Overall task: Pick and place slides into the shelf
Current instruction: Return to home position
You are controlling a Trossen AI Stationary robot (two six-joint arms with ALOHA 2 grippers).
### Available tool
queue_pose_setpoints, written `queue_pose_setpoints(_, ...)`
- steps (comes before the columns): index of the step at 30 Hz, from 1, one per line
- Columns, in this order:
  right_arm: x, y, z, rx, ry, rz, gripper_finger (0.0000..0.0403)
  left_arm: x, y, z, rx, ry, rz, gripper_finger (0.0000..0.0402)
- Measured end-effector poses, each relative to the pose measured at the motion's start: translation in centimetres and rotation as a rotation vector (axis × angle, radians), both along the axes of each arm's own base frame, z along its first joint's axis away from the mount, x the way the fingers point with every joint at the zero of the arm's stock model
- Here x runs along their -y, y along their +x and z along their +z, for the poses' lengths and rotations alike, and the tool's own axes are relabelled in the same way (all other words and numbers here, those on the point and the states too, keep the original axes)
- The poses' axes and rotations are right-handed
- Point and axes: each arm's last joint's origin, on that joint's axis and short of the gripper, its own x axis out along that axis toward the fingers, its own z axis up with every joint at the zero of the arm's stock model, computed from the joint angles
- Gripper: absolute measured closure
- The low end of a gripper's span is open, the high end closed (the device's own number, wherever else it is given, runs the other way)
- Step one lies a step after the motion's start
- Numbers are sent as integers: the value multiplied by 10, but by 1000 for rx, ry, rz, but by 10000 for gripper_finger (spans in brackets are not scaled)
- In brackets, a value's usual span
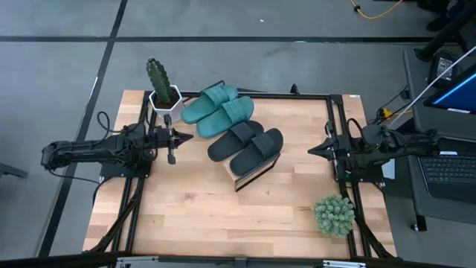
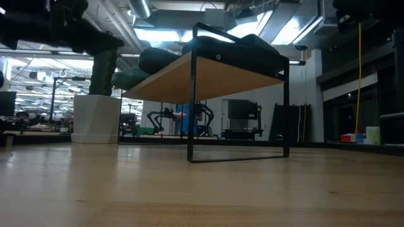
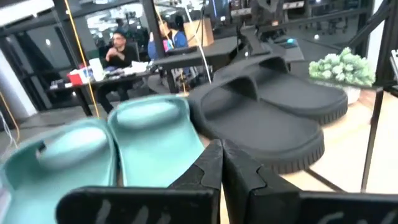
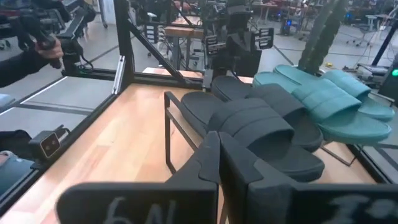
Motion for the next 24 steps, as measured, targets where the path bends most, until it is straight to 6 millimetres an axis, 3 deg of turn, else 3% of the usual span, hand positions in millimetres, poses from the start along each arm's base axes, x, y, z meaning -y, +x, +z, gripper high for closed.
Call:
queue_pose_setpoints(5, 1, -6, -4, -29, 14, -1, 397, 0, -2, -21, -25, -28, 2, 401)
queue_pose_setpoints(12, 2, -15, -17, 6, 30, -1, 397, 1, -6, -41, 97, -31, 0, 401)
queue_pose_setpoints(24, 1, -10, -65, 40, 87, -6, 397, 6, -7, -39, 125, -84, -76, 401)
